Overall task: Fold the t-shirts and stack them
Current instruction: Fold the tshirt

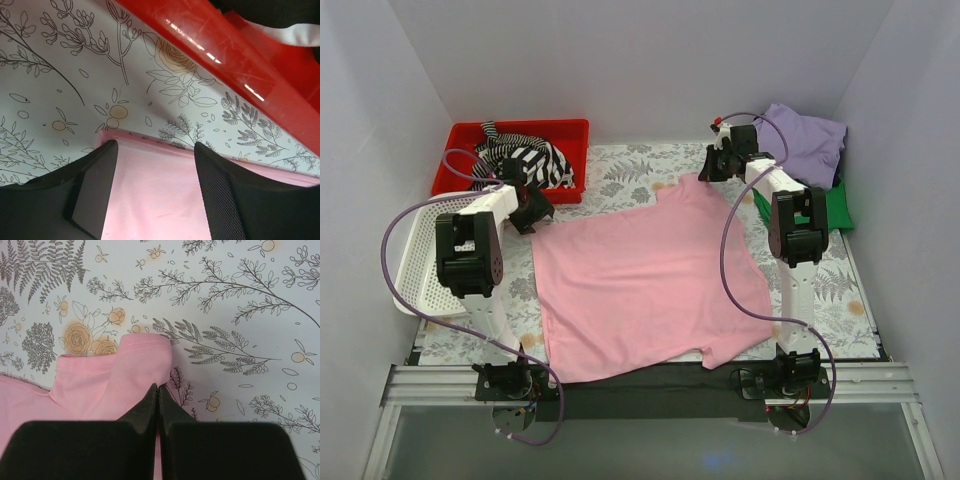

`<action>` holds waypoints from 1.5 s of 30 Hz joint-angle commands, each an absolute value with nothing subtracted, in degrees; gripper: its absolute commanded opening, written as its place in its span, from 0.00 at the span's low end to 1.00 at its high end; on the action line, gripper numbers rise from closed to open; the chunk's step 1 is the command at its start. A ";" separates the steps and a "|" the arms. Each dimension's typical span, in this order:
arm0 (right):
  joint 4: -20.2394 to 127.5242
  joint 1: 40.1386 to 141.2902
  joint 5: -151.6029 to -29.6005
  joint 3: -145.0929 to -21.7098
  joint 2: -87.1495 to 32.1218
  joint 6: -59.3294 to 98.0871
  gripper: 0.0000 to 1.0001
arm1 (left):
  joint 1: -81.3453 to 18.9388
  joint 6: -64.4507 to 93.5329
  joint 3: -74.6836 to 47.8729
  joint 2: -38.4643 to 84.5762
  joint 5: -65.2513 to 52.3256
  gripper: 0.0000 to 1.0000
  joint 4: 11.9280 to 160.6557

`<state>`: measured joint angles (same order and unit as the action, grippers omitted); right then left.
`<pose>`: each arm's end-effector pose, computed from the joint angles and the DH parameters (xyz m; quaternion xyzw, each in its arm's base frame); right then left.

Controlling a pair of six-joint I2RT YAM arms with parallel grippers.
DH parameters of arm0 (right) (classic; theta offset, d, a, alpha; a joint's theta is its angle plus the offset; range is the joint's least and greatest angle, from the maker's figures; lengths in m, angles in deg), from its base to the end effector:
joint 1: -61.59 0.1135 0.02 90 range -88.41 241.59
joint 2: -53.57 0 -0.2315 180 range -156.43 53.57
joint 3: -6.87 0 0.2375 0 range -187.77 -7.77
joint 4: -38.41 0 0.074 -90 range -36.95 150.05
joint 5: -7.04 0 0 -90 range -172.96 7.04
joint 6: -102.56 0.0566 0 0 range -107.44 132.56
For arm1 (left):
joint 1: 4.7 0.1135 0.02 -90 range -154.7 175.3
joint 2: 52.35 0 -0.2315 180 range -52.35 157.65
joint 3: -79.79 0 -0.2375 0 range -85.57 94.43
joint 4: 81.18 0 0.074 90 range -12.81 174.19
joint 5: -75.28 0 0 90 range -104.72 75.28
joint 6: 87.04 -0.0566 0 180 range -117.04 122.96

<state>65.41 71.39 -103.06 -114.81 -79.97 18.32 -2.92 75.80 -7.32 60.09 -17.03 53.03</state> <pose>0.5001 0.1061 0.1527 -0.1066 0.8850 0.2135 0.3998 0.3864 0.0143 0.1293 -0.5954 0.7743 -0.1080 0.1852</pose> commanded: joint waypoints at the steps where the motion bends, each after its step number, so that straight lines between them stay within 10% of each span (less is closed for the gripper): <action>1: 63.51 71.08 -104.32 -115.08 -76.77 18.36 0.01 | -1.19 76.79 -7.18 58.75 -20.96 0.62 50.00; 18: 63.15 71.17 -104.32 -115.61 -76.42 18.72 0.01 | -3.03 77.23 -0.50 69.12 -26.06 0.56 43.41; 25: 63.15 71.08 -104.31 -115.43 -76.95 18.45 0.01 | -3.65 75.30 -0.32 70.78 -22.73 0.01 43.58; 45: 61.22 70.20 -100.11 -104.63 -59.64 13.09 0.01 | -3.91 70.90 3.55 58.93 -10.07 0.00 44.99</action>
<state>63.27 70.28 -102.07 -105.22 -65.46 16.23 -3.71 72.72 1.58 65.91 -13.18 46.28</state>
